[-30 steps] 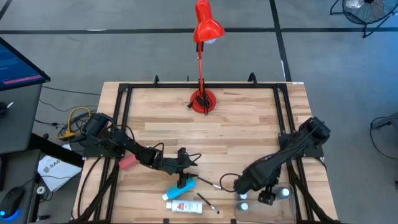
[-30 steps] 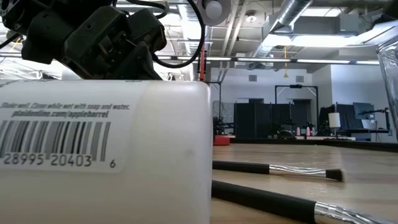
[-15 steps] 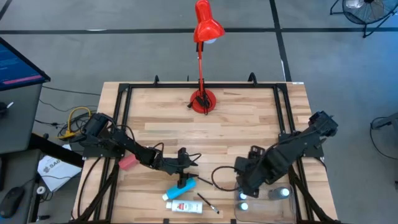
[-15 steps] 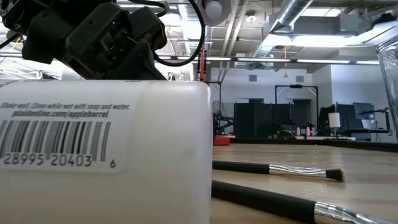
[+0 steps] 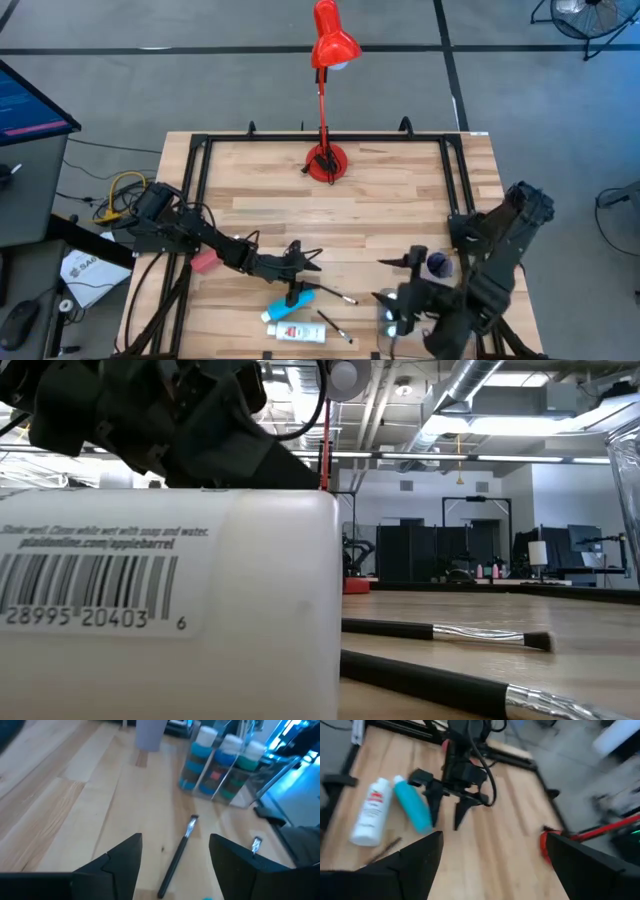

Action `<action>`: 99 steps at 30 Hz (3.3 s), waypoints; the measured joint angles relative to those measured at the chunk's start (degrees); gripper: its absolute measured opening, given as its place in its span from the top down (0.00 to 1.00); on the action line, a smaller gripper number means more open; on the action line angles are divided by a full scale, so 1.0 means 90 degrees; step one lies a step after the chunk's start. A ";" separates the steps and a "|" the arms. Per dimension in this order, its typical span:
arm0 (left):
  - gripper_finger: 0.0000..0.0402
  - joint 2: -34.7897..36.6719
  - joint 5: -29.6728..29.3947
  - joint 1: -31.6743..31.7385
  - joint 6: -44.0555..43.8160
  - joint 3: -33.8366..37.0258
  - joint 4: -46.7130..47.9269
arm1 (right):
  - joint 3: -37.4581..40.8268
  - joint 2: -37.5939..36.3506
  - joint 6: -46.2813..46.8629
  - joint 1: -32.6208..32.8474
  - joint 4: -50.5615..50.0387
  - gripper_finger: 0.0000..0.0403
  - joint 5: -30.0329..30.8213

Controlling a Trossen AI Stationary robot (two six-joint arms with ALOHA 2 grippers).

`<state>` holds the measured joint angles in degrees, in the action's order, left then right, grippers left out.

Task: Pick & Place Paint Supplies
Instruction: Adjust the black paint bottle in the transparent bin

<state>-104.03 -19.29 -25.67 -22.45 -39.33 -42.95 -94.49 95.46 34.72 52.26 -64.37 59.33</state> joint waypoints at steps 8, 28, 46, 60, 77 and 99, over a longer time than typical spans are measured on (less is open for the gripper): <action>0.48 0.0000 -0.0004 0.0000 -0.0013 0.0000 -0.0565 | 0.1377 -0.0232 0.1413 0.0728 0.0516 0.15 0.1064; 0.48 0.0000 -0.0097 -0.0074 -0.0210 0.0000 -0.0961 | 0.2585 -0.0320 0.4512 0.1374 0.0760 0.21 -0.1515; 0.48 0.0000 -0.0562 -0.0060 0.0023 -0.0013 -0.2295 | 0.2568 -0.0316 0.4917 0.1034 0.0045 0.22 -0.1592; 0.48 0.0090 0.0569 0.0060 0.1211 -0.1761 -0.3107 | 0.0752 -0.0321 0.0272 -0.0148 0.1154 0.22 -0.1004; 0.48 0.0566 0.1317 -0.1282 0.2478 -0.2302 -0.2162 | 0.0327 -0.0296 -0.0335 -0.0003 0.2082 0.22 -0.2614; 0.48 0.0709 0.0806 -0.1282 0.2945 -0.2297 -0.1823 | 0.0327 -0.0300 -0.5161 -0.0159 0.4925 0.22 -0.7732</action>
<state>-97.65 -12.03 -37.21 4.05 -60.01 -59.35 -91.55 92.76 -11.73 50.83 -20.05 -10.25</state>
